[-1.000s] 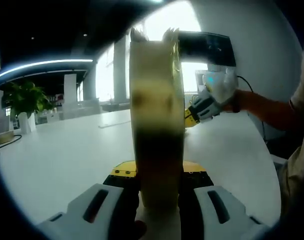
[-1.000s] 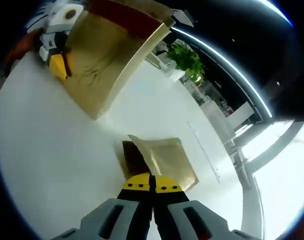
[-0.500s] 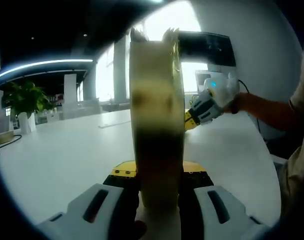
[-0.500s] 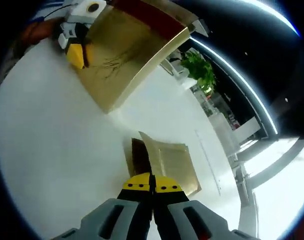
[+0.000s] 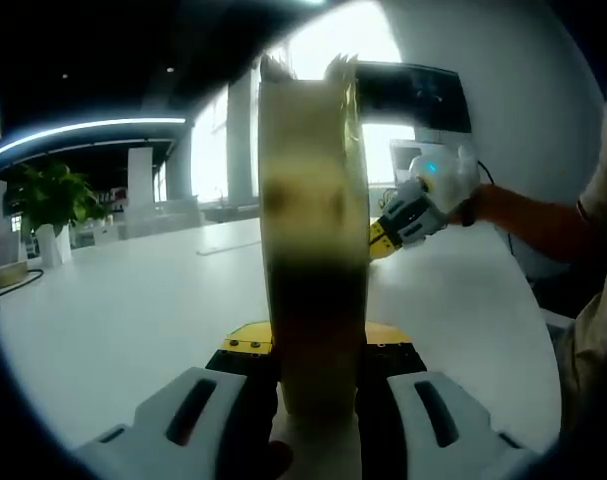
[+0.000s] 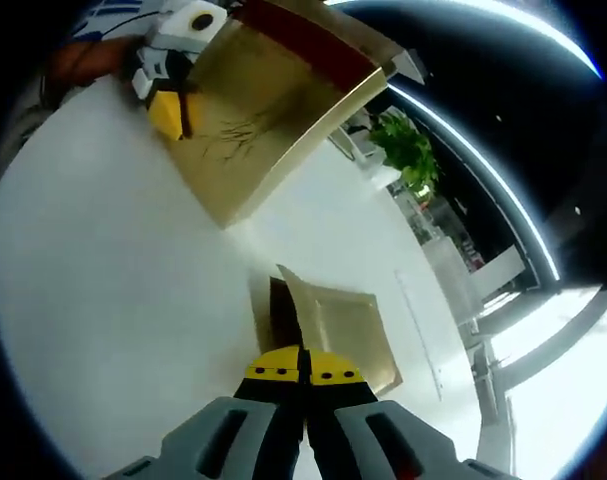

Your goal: Extract single mask from mask box in order stack masks on table

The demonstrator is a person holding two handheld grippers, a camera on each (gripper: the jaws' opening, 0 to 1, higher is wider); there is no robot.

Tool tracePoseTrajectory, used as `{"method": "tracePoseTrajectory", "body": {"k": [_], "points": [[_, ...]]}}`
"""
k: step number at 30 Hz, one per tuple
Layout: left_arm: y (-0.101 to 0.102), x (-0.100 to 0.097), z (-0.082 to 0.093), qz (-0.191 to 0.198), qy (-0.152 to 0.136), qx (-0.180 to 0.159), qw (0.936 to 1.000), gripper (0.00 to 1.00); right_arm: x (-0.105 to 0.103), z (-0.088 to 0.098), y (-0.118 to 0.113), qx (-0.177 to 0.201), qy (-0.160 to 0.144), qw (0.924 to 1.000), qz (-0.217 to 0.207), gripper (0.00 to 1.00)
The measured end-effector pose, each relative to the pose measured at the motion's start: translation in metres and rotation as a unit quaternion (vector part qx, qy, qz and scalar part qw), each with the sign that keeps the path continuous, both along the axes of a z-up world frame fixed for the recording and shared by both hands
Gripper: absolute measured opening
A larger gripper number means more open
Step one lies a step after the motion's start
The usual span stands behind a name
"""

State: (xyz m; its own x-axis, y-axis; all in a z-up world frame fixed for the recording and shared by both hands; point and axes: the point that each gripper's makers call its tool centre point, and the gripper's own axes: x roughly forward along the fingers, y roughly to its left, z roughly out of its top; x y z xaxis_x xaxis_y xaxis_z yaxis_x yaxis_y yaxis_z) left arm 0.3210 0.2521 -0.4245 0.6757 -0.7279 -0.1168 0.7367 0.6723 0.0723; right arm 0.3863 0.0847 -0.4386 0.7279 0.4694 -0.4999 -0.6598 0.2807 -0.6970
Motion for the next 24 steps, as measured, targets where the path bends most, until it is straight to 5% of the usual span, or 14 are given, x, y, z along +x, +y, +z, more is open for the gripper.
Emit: {"method": "tracePoseTrajectory", "body": {"k": [11,14,24], "points": [[0.001,0.000,0.000,0.000,0.000,0.000,1.0000,0.20,0.000,0.000,-0.003,0.013,0.008,0.9999,-0.008,0.00],[0.000,0.000,0.000,0.000,0.000,0.000,1.0000,0.20,0.003,0.000,-0.007,0.015,0.007,0.9995,-0.025,0.10],[0.000,0.000,0.000,0.000,0.000,0.000,1.0000,0.20,0.003,0.005,-0.013,0.037,0.011,0.9983,-0.043,0.12]]}}
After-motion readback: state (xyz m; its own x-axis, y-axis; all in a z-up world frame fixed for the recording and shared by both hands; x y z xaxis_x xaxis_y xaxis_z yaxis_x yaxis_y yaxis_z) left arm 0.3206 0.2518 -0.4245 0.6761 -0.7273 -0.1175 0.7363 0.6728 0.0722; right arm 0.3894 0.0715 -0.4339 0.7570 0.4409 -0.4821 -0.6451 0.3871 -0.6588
